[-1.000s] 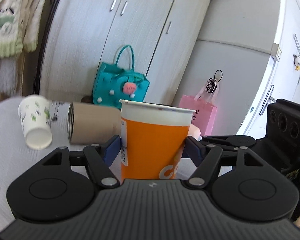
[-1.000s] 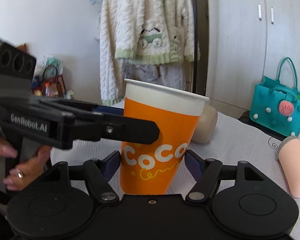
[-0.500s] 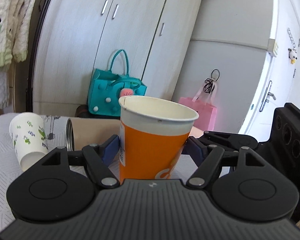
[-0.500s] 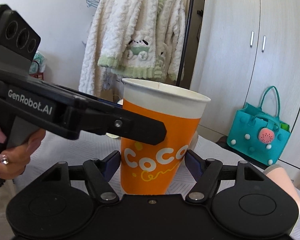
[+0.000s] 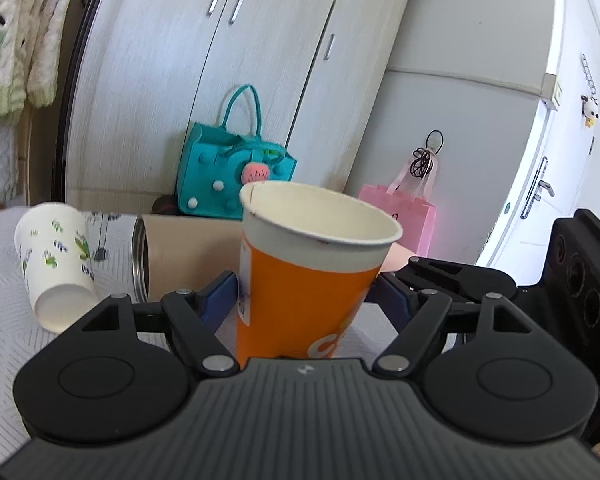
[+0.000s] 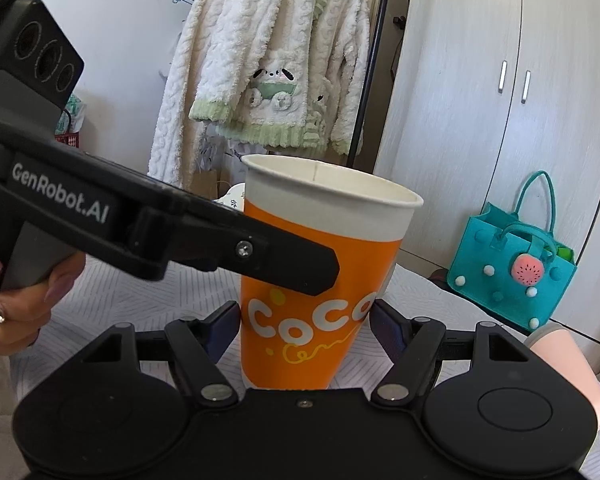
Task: Flip cup upright
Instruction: 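Lower the upright orange cup onto the table with the right gripper, then open the right gripper and pull it back from the cup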
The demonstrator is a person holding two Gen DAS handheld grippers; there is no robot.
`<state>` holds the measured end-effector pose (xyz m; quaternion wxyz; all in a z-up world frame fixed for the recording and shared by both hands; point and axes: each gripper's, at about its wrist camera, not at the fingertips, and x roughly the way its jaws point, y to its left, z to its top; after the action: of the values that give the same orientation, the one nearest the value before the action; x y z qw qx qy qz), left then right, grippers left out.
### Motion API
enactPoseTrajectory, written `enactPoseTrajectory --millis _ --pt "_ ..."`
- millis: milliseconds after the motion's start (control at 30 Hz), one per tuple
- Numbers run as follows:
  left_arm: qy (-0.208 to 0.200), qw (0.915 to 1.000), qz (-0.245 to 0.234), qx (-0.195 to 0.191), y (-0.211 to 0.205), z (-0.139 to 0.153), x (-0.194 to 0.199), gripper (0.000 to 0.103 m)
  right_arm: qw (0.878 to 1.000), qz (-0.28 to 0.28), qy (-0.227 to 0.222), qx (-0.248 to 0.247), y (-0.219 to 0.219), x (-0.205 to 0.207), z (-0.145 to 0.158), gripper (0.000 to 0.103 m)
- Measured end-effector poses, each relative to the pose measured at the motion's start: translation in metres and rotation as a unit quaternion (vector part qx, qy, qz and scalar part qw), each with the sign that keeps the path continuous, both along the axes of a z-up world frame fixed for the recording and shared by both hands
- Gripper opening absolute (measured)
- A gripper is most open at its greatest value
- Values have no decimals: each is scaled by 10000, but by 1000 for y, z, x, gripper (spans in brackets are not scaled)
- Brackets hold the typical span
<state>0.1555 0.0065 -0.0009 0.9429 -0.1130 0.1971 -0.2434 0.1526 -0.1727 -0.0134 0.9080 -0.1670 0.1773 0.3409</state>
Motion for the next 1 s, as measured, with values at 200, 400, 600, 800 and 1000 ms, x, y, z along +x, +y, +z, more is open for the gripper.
enactPoseTrajectory --millis 200,400,600,800,1000 --pt "99 9999 -50 -32 1 -5 -3 77 9999 -37 21 97 -2 -3 3 87" --pt "200 9998 20 11 2 -2 -13 84 9996 -256 8 81 -8 -11 6 88" --pt "292 9990 200 271 2 5 -33 85 9988 -407 138 253 -15 -18 10 89" --pt "436 9964 502 530 4 15 -58 85 9984 -462 1 317 -23 -46 14 90" --pt "415 9959 629 491 10 28 -84 85 9974 -583 -121 395 -32 -74 24 91"
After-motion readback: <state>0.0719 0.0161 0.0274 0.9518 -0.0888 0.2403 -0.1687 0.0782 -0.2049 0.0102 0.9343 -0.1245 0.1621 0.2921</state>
